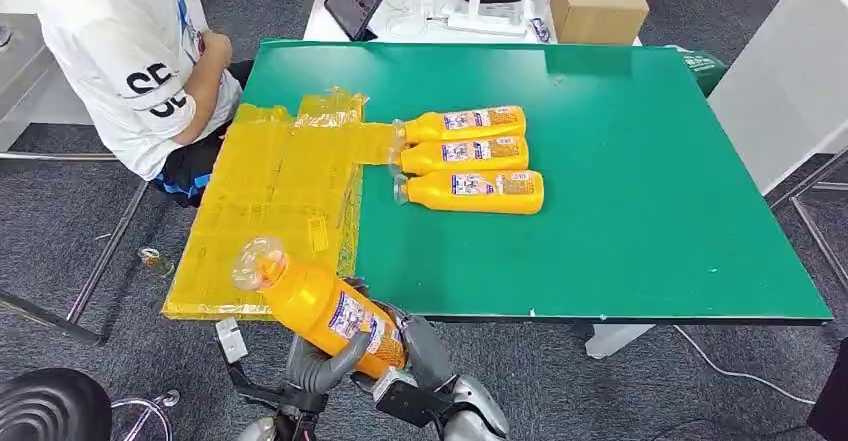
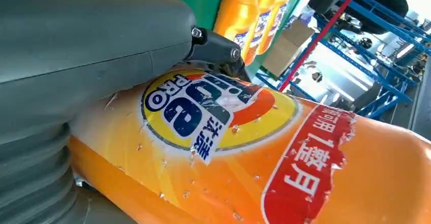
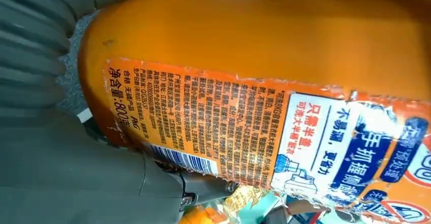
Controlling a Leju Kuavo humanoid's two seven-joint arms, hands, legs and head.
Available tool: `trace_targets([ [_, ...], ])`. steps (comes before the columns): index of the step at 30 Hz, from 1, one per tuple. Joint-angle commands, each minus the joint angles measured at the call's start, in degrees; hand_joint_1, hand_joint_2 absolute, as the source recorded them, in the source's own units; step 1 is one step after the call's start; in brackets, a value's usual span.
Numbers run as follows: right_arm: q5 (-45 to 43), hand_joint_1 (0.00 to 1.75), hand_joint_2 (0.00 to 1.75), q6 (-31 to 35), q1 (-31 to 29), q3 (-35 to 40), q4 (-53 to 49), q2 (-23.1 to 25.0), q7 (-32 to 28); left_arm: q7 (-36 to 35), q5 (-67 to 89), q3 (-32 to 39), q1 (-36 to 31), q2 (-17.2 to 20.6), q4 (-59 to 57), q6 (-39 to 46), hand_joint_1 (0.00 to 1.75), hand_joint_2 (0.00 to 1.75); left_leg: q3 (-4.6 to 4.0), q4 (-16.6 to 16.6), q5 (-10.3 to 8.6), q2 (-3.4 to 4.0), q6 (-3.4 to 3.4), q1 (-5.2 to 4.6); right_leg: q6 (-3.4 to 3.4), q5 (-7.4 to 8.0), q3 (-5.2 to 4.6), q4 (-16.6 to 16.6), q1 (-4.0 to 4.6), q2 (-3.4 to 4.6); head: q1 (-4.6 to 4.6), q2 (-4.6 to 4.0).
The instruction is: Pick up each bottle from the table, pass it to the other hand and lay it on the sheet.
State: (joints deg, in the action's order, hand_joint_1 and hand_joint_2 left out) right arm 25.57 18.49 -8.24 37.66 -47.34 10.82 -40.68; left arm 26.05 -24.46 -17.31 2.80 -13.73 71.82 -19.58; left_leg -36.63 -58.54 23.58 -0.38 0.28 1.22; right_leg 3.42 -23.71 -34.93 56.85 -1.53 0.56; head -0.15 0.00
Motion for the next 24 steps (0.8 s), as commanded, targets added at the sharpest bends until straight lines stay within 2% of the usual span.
trace_targets([
  [1,2.1,1.75,1.75,-3.3,1.6,5.1,5.9,0.2,2.2,0.8,2.0,-5.4,-4.6,-2.1,0.9,-2.4,1.75,1.75,0.1,0.0,0.04,-0.29,-0.07,0.04,-0.11,-0.13,0.25,0.0,0.07,-0.33,0.02,0.0],
  [7,2.5,1.75,1.75,-3.6,1.6,4.5,5.8,0.4,2.8,1.2,2.6,-6.1,-4.6,-1.8,1.0,-2.6,1.75,1.75,0.25,0.0,0.12,-0.35,-0.11,0.08,-0.19,-0.22,0.45,0.0,0.13,-0.43,0.02,0.0],
  [8,2.6,1.47,1.75,-3.8,1.5,4.3,5.8,0.5,3.1,1.4,3.0,-6.1,-4.5,-1.8,1.0,-2.6,1.75,1.75,0.1,0.0,0.04,-0.25,-0.07,0.04,-0.11,-0.12,0.24,0.0,0.08,-0.3,0.02,0.0],
  [9,1.8,0.07,1.75,-4.5,1.8,3.6,4.9,0.7,3.2,2.4,4.2,-6.0,-4.3,-1.8,1.4,-1.9,1.75,1.75,0.23,0.0,0.11,-0.33,-0.11,0.07,-0.17,-0.2,0.42,-0.1,0.12,-0.41,0.02,0.0],
  [10,1.0,0.0,1.75,-5.2,2.3,2.9,3.6,0.7,3.4,3.0,5.2,-5.7,-4.2,-1.7,1.7,-1.2,1.75,1.75,0.1,0.0,0.05,-0.26,-0.07,0.05,-0.12,-0.13,0.25,0.0,0.08,-0.31,0.02,0.0],
  [11,0.5,0.0,1.75,-5.9,2.9,2.3,1.0,0.4,4.0,3.4,6.6,-4.9,-4.0,-1.8,2.4,0.6,1.75,1.75,0.24,0.0,0.13,-0.3,-0.11,0.07,-0.19,-0.22,0.43,0.0,0.13,-0.4,0.04,0.0],
  [13,0.4,0.0,1.75,-6.1,3.0,2.2,0.2,0.2,4.5,3.3,6.5,-4.7,-3.9,-1.8,2.7,0.5,1.75,1.75,-0.01,0.0,0.01,-0.16,-0.04,0.02,-0.07,-0.07,0.08,0.0,0.04,-0.2,0.02,0.0],
  [14,0.4,0.0,1.75,-6.2,3.1,2.2,-0.4,0.0,4.8,3.3,6.5,-4.4,-4.0,-1.7,2.9,0.5,1.75,1.75,0.36,-0.1,0.22,-0.33,-0.15,0.1,-0.25,-0.31,0.58,0.0,0.17,-0.45,0.02,0.0],
  [17,0.4,0.0,1.75,-6.2,3.1,2.2,-0.4,0.0,4.8,3.3,6.5,-4.4,-4.0,-1.7,2.9,0.5,1.75,1.75,0.12,0.0,0.08,-0.26,-0.08,0.05,-0.13,-0.16,0.29,0.0,0.09,-0.32,0.02,0.0],
  [18,0.4,0.0,1.75,-6.2,3.1,2.2,-0.4,0.0,4.8,3.3,6.5,-4.4,-4.0,-1.7,2.9,0.5,1.75,1.75,0.26,0.0,0.14,-0.32,-0.11,0.08,-0.2,-0.23,0.47,0.0,0.14,-0.41,0.02,0.0],
  [19,0.4,0.0,0.0,-6.4,3.3,2.0,-0.9,-0.2,5.3,5.0,10.3,-4.6,-4.0,-1.7,3.5,3.8,1.75,1.75,0.12,0.0,0.07,-0.23,-0.08,0.03,-0.12,-0.14,0.27,0.0,0.07,-0.29,-0.02,0.0],
  [21,-0.4,0.0,0.0,-3.9,4.5,-1.2,-5.7,-1.5,7.8,9.5,24.6,-3.6,-4.4,-1.8,5.6,18.4,1.75,1.75,0.24,0.0,0.12,-0.27,-0.11,0.06,-0.2,-0.2,0.42,0.0,0.11,-0.36,0.02,0.0],
  [22,-3.4,0.0,0.0,-5.8,5.6,-4.1,-10.2,-2.3,7.7,9.5,26.5,-2.0,-4.6,-1.9,6.3,21.6,1.75,1.75,0.12,-0.1,0.08,-0.3,-0.09,0.08,-0.17,-0.17,0.31,0.0,0.12,-0.4,0.0,0.0],
  [24,-3.8,0.0,0.0,-6.5,6.8,-6.6,-15.0,-3.4,8.8,9.3,26.5,-0.3,-5.3,-1.8,6.3,22.5,1.75,1.75,-0.01,-0.1,0.02,-0.3,-0.08,0.04,-0.12,-0.12,0.15,0.0,0.07,-0.37,0.0,0.0],
])
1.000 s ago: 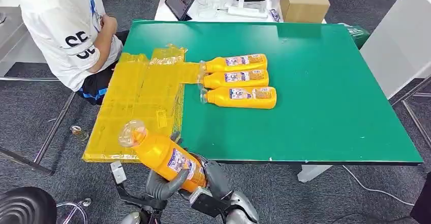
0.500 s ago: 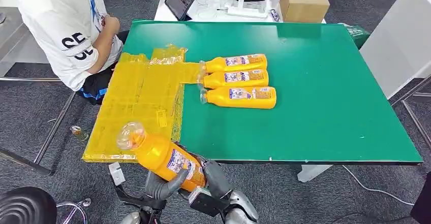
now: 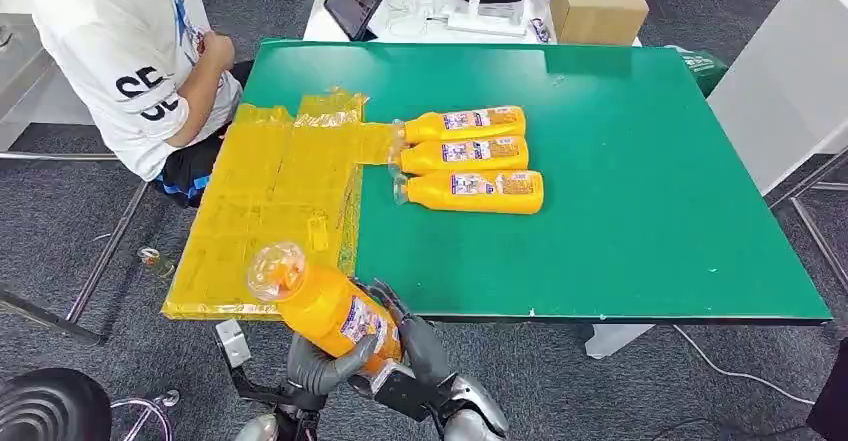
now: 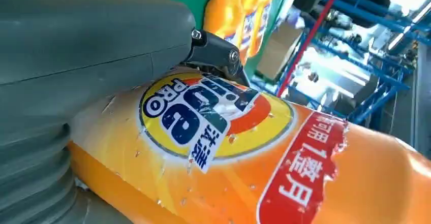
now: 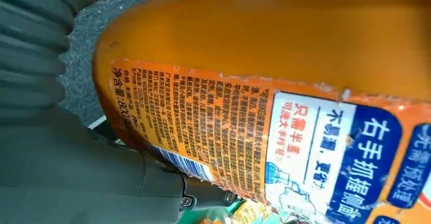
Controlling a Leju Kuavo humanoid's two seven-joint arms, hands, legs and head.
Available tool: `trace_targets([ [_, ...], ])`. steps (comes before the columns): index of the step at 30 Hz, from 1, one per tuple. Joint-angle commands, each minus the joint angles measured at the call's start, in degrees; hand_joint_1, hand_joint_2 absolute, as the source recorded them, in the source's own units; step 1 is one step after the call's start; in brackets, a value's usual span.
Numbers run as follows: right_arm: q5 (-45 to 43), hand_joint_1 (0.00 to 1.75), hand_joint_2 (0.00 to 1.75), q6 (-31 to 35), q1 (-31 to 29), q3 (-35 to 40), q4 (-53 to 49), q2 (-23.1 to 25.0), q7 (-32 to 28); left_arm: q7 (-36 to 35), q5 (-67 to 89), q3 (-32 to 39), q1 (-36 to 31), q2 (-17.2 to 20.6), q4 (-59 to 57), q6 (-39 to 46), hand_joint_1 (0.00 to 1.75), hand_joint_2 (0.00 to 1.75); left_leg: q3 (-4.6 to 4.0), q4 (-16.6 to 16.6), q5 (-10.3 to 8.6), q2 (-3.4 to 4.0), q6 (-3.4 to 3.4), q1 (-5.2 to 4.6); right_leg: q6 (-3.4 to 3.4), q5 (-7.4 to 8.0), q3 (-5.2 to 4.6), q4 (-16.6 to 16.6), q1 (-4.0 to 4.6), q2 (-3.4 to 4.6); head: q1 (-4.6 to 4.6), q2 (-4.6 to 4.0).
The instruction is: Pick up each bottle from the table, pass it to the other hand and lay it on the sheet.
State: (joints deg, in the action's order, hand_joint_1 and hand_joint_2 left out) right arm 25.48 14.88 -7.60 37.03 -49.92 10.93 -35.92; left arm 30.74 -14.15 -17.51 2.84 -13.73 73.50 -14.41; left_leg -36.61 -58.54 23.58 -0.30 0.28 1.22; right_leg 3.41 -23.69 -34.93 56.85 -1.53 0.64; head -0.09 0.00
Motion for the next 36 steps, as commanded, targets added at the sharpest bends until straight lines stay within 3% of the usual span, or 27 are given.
trace_targets([
  [1,-4.8,0.0,0.0,-3.1,7.0,-8.4,-15.2,-3.7,4.4,4.8,15.4,1.7,-5.5,-2.1,4.8,18.0,1.75,1.75,0.04,-0.1,0.05,-0.41,-0.11,0.05,-0.14,-0.17,0.25,0.0,0.1,-0.49,-0.04,0.0],
  [5,-9.6,0.0,0.0,-7.2,9.3,-15.3,-21.1,-3.5,3.0,4.9,15.2,5.7,-6.8,-2.3,5.1,20.9,1.75,1.75,0.28,0.0,0.17,-0.29,-0.15,0.03,-0.22,-0.2,0.52,0.0,0.1,-0.27,-0.09,0.0],
  [8,-21.2,0.0,0.0,-19.0,10.9,-20.1,-25.4,-2.3,-2.0,4.9,18.3,8.4,-9.8,-1.0,3.0,25.9,1.75,1.75,0.24,0.0,0.1,-0.36,-0.11,0.03,-0.21,-0.14,0.46,0.0,0.09,-0.32,-0.09,0.0],
  [10,-23.3,0.0,0.0,-20.8,11.7,-23.3,-28.7,-1.3,-3.1,5.6,22.5,11.3,-12.3,0.0,1.0,32.0,1.75,1.75,0.13,0.0,0.04,-0.32,-0.07,0.0,-0.16,-0.09,0.35,0.0,0.05,-0.24,-0.04,0.0],
  [15,-24.3,0.0,0.0,-16.4,12.1,-29.1,-34.0,1.9,-4.1,6.4,34.1,14.5,-16.0,1.8,-1.8,43.8,1.75,1.75,0.08,0.0,0.0,-0.23,-0.06,-0.02,-0.12,-0.03,0.24,0.0,0.02,-0.12,-0.09,0.0],
  [19,-24.3,0.0,0.0,-16.5,12.1,-28.9,-34.3,1.9,-4.1,6.2,34.1,14.7,-16.4,1.9,-1.9,43.6,1.75,1.75,0.11,0.0,0.0,-0.24,-0.06,0.0,-0.11,-0.05,0.31,0.0,0.04,-0.15,-0.09,0.0],
  [20,-25.0,0.0,0.0,-14.4,12.3,-29.6,-35.8,2.9,-4.1,5.3,41.1,13.7,-17.6,2.5,-3.8,49.1,1.75,1.75,0.41,0.1,0.13,-0.23,-0.13,0.06,-0.25,-0.15,0.64,-0.1,0.13,-0.21,-0.07,0.0],
  [25,-30.5,0.0,0.0,-5.9,12.3,-33.1,-43.1,6.9,-4.1,-3.1,61.2,14.9,-24.9,5.4,-14.7,54.3,1.75,1.75,0.18,0.0,0.0,-0.33,-0.05,0.0,-0.21,-0.1,0.37,0.1,0.05,-0.27,-0.09,0.0],
  [27,-30.9,0.0,0.0,-1.7,12.6,-34.4,-48.2,8.2,-4.1,-7.3,78.2,20.2,-28.3,4.7,-19.0,54.4,1.75,1.75,0.04,0.0,-0.03,-0.28,-0.03,-0.03,-0.12,-0.04,0.2,0.1,0.01,-0.16,-0.07,0.0],
  [30,-30.0,0.0,0.0,1.8,12.5,-33.7,-52.1,8.4,-4.1,-16.0,96.3,19.9,-33.8,7.8,-27.0,54.4,1.75,1.75,0.03,0.0,-0.06,-0.28,-0.03,-0.01,-0.22,0.07,0.17,0.0,0.02,-0.15,-0.07,0.0],
  [31,-30.1,0.0,1.75,2.4,12.4,-33.5,-52.7,8.4,-4.1,-17.4,97.3,19.2,-36.8,8.9,-32.9,54.4,1.75,1.75,0.11,0.0,-0.04,-0.29,-0.05,0.0,-0.29,0.02,0.26,0.1,0.05,-0.2,-0.07,0.0],
  [34,-30.8,0.0,1.75,2.7,11.7,-32.9,-52.3,8.0,-4.1,-23.2,104.0,15.9,-44.4,13.2,-46.6,54.2,1.75,1.75,0.13,0.0,-0.09,-0.32,-0.03,0.01,-0.26,0.04,0.28,0.0,0.05,-0.24,-0.09,0.0],
  [36,-31.2,0.0,1.75,2.5,11.6,-33.0,-51.9,7.9,-4.1,-23.1,103.8,16.1,-45.3,13.8,-47.6,53.8,1.75,1.75,0.19,0.0,-0.11,-0.3,-0.01,0.05,-0.29,0.06,0.35,0.0,0.1,-0.22,-0.07,0.0],
])
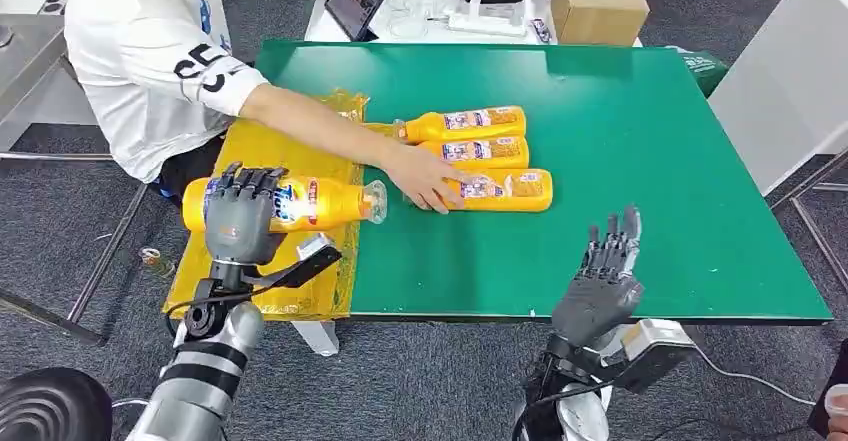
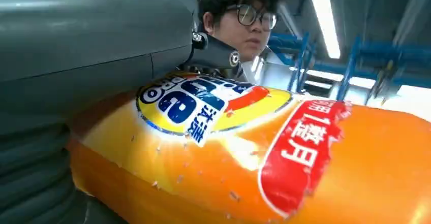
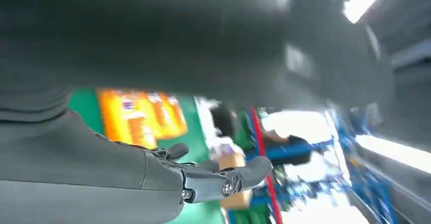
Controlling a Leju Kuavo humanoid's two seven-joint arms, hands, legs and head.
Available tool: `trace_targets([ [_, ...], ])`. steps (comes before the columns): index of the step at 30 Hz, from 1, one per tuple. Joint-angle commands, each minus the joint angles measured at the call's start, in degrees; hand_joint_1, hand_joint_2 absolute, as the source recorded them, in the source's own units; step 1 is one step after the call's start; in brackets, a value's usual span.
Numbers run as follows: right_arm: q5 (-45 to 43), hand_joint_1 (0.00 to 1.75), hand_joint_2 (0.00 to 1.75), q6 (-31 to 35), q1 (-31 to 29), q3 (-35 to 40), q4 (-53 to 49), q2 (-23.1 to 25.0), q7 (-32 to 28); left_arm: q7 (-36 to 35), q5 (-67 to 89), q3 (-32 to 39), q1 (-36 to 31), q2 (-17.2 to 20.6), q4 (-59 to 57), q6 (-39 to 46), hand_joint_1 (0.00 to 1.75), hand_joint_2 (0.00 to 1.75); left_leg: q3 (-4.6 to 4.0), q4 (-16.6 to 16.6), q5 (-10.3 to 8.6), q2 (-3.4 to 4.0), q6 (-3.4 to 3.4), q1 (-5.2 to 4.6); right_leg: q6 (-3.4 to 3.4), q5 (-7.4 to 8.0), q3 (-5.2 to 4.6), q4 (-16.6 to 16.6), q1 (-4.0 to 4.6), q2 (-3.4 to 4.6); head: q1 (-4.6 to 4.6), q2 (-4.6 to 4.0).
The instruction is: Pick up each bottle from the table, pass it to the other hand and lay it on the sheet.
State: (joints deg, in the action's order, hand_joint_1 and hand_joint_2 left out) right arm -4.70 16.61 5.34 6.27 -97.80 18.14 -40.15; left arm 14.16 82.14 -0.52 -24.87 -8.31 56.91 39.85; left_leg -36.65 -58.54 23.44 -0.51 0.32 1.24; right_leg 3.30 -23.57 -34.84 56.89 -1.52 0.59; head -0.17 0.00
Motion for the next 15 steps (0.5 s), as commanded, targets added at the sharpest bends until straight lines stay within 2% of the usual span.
trace_targets([
  [1,-1.1,0.0,1.75,0.8,-1.5,-2.3,-3.9,0.6,0.2,-5.7,7.0,-0.7,-18.0,8.8,-31.7,-0.2,1.75,1.75,0.1,0.0,0.0,-0.01,-0.05,0.02,-0.1,-0.02,0.12,0.0,0.04,-0.07,0.0,0.0],
  [4,-1.1,0.0,1.75,0.8,-1.5,-2.3,-3.9,0.6,0.2,-5.7,7.0,-0.7,-18.0,8.8,-31.7,-0.2,1.75,1.75,0.43,0.0,0.15,0.17,-0.11,0.1,-0.27,-0.1,0.42,0.0,0.16,0.02,-0.02,0.0],
  [5,-1.0,0.0,1.75,0.6,-1.4,-2.2,-3.5,0.5,0.2,-6.3,7.8,-1.4,-18.1,8.9,-32.5,-1.2,1.75,1.75,0.12,0.0,0.02,0.07,-0.05,0.03,-0.1,-0.03,0.12,0.0,0.05,-0.01,0.04,0.0],
  [8,-1.8,0.0,1.75,0.0,-1.9,-2.4,-2.1,0.4,0.2,-5.8,7.7,-1.8,-19.4,9.6,-34.4,-4.6,1.75,1.75,0.12,0.0,0.02,0.04,-0.05,0.03,-0.09,-0.04,0.16,0.0,0.05,-0.03,0.0,0.0],
  [15,-2.7,0.0,1.75,-0.2,-3.4,-0.8,5.8,-1.1,0.2,-2.7,0.0,2.4,-19.8,7.5,-34.9,-10.6,1.75,1.75,0.15,0.0,0.02,0.08,-0.06,0.07,-0.13,-0.01,0.2,0.0,0.11,-0.01,0.02,0.0],
])
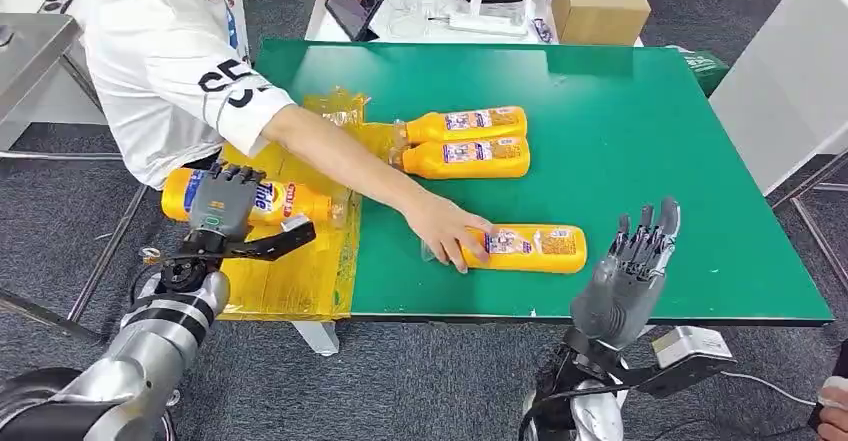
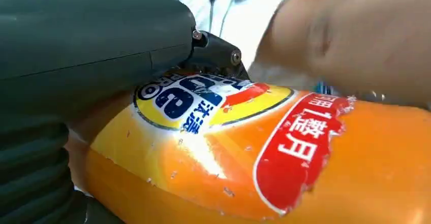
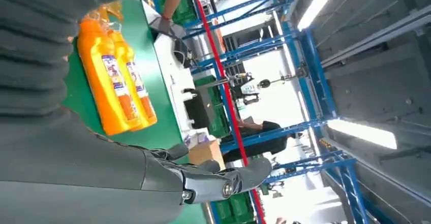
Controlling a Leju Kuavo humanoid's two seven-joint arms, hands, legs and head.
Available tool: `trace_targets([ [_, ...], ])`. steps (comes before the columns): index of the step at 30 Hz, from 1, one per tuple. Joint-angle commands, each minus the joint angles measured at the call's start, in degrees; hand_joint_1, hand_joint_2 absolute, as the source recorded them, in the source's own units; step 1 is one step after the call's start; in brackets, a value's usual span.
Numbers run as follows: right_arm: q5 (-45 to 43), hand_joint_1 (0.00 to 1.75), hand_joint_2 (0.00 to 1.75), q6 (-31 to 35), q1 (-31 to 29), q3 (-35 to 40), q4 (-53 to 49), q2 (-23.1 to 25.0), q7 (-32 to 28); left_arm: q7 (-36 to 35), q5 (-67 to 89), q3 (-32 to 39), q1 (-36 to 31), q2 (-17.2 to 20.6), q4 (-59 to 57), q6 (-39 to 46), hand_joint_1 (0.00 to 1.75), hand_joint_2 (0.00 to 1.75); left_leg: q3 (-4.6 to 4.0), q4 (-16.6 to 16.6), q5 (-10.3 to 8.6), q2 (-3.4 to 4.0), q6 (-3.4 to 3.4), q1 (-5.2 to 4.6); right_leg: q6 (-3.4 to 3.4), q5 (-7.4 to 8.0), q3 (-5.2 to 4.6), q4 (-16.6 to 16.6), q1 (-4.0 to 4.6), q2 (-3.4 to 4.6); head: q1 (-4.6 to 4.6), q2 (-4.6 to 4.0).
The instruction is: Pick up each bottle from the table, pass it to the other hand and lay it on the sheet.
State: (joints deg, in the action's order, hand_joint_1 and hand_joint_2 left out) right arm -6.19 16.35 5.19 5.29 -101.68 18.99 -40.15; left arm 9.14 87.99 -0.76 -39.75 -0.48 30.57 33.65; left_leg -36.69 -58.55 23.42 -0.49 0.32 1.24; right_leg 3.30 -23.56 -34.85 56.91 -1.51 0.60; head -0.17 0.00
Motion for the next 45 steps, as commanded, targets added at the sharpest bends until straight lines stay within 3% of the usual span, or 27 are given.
trace_targets([
  [1,-1.4,0.0,1.75,0.2,-3.5,0.5,10.7,-2.3,0.2,3.2,-7.6,3.6,-4.4,-0.5,-8.4,-5.1,1.75,1.75,0.31,0.0,0.08,0.07,-0.09,0.09,-0.19,-0.04,0.34,-0.1,0.15,-0.03,0.0,0.0],
  [9,-1.8,0.0,1.75,0.9,-4.4,1.0,12.8,-2.4,0.3,8.5,-16.9,7.7,-0.2,-1.6,-7.8,-6.4,1.75,1.75,0.32,0.1,0.1,0.11,-0.09,0.02,-0.12,-0.06,0.34,-0.1,0.06,0.03,0.0,0.0],
  [25,-3.6,0.0,1.75,-0.4,-5.2,0.8,15.0,-2.5,1.6,5.4,-13.1,3.0,2.4,-1.0,-9.4,-5.8,1.75,1.75,0.15,0.1,0.04,0.06,-0.06,0.01,-0.09,-0.03,0.18,-0.1,0.03,0.01,0.0,0.0],
  [26,-3.6,0.0,1.75,-0.4,-5.2,0.8,15.0,-2.5,1.6,5.5,-13.1,3.0,2.4,-1.1,-9.5,-6.0,0.61,1.75,0.29,0.1,0.09,0.1,-0.09,0.03,-0.15,-0.06,0.32,-0.1,0.07,0.02,0.0,0.0],
  [27,-3.6,0.0,1.75,-0.4,-5.3,0.9,15.2,-2.5,1.7,7.3,-15.0,3.9,2.5,-1.3,-9.4,-7.7,0.0,1.75,0.22,0.1,0.07,0.07,-0.07,0.01,-0.11,-0.05,0.24,-0.1,0.05,0.01,0.0,0.0],
  [32,-3.6,0.0,1.75,-0.3,-5.5,0.9,15.5,-2.4,1.7,9.5,-19.0,5.8,2.3,-1.6,-9.2,-13.0,0.0,1.75,0.26,0.1,0.08,0.08,-0.09,0.02,-0.13,-0.05,0.29,-0.1,0.06,0.01,0.04,0.0],
  [33,-3.5,0.0,1.75,0.5,-5.6,0.3,15.6,-2.0,1.6,10.1,-19.5,5.7,2.2,-1.6,-9.1,-14.7,0.0,0.0,0.19,0.0,0.05,0.06,-0.07,0.02,-0.1,-0.03,0.22,-0.1,0.05,0.01,0.0,0.0],
  [34,-3.8,0.0,1.75,1.0,-5.6,-0.2,15.4,-1.6,1.3,10.3,-19.1,5.1,2.3,-1.5,-9.0,-14.8,0.0,0.0,0.5,0.1,0.16,0.13,-0.15,0.08,-0.25,-0.1,0.55,-0.2,0.15,-0.01,0.02,0.0],
  [45,-5.4,0.0,1.75,3.1,-5.6,-2.0,14.9,-1.1,0.6,11.3,-22.6,5.8,2.7,-2.0,-8.3,-18.6,0.0,0.0,0.48,0.1,0.0,-0.06,-0.13,0.02,-0.15,-0.04,0.58,-0.1,0.06,-0.14,0.02,0.0],
])
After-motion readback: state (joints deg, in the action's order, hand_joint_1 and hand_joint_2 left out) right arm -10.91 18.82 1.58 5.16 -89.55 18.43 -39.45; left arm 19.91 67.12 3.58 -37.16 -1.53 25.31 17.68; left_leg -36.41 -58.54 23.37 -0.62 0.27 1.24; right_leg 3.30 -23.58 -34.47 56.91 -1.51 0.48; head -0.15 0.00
